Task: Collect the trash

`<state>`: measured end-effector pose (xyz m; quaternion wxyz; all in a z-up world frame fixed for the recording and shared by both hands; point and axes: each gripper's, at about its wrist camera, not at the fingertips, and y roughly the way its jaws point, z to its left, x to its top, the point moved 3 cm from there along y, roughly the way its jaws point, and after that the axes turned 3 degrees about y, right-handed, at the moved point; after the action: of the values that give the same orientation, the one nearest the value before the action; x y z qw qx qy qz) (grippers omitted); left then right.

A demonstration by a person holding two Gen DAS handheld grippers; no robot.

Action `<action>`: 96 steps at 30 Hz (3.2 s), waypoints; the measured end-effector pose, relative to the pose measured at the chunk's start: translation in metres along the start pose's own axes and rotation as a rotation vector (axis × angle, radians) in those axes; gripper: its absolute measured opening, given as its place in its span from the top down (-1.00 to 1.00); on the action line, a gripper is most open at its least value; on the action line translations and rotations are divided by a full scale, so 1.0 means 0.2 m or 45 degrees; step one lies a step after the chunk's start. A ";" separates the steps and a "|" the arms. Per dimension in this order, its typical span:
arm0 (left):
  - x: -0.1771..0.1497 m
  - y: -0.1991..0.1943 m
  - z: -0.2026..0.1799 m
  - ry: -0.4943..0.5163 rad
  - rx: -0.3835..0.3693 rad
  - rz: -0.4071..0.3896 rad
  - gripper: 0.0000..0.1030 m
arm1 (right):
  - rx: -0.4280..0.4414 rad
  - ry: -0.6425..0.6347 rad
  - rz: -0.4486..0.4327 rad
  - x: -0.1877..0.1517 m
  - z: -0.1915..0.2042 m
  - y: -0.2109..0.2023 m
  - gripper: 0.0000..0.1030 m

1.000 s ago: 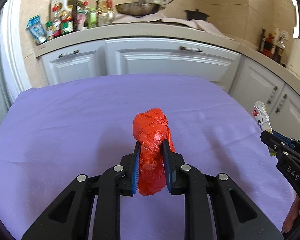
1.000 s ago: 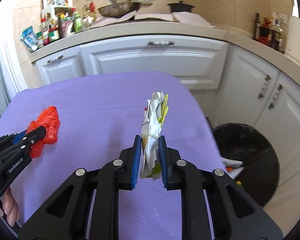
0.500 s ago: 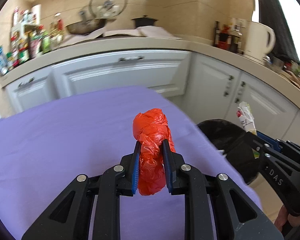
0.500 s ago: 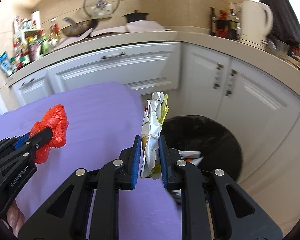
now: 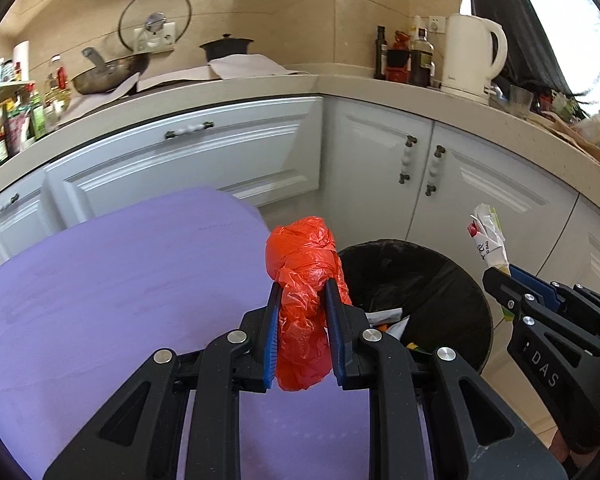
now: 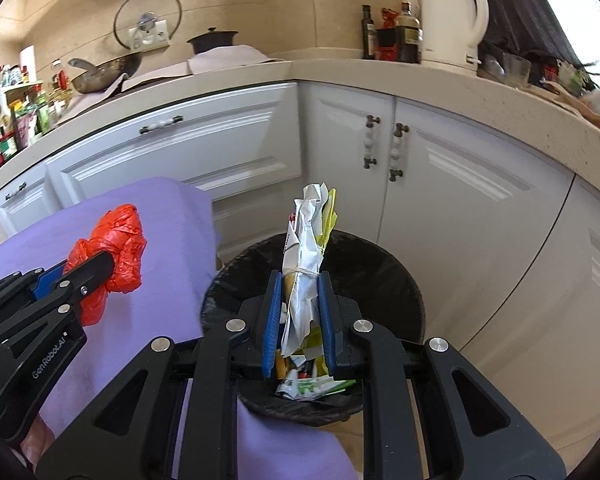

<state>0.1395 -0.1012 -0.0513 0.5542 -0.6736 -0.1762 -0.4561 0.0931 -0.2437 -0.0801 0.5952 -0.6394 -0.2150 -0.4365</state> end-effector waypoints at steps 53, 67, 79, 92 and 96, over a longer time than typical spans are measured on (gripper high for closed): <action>0.08 0.19 -0.17 0.049 0.006 0.036 -0.28 | -0.079 0.125 -0.007 0.01 -0.20 0.09 -0.19; -0.03 -0.14 -0.04 0.054 0.075 -0.037 -0.55 | -0.112 0.111 -0.080 -0.07 -0.13 -0.25 -0.58; -0.10 -0.37 0.07 -0.004 0.078 -0.058 -0.59 | -0.127 0.095 -0.119 -0.12 -0.08 -0.44 -0.61; -0.13 -0.45 0.09 -0.014 0.067 -0.080 -0.61 | -0.141 0.080 -0.155 -0.13 -0.07 -0.53 -0.61; -0.13 -0.45 0.10 -0.021 0.066 -0.084 -0.61 | -0.147 0.077 -0.160 -0.13 -0.07 -0.54 -0.62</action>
<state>0.0675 -0.0463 -0.0180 0.5548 -0.6566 -0.2146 -0.4637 -0.0106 -0.2290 -0.0407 0.5350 -0.6445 -0.2113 -0.5038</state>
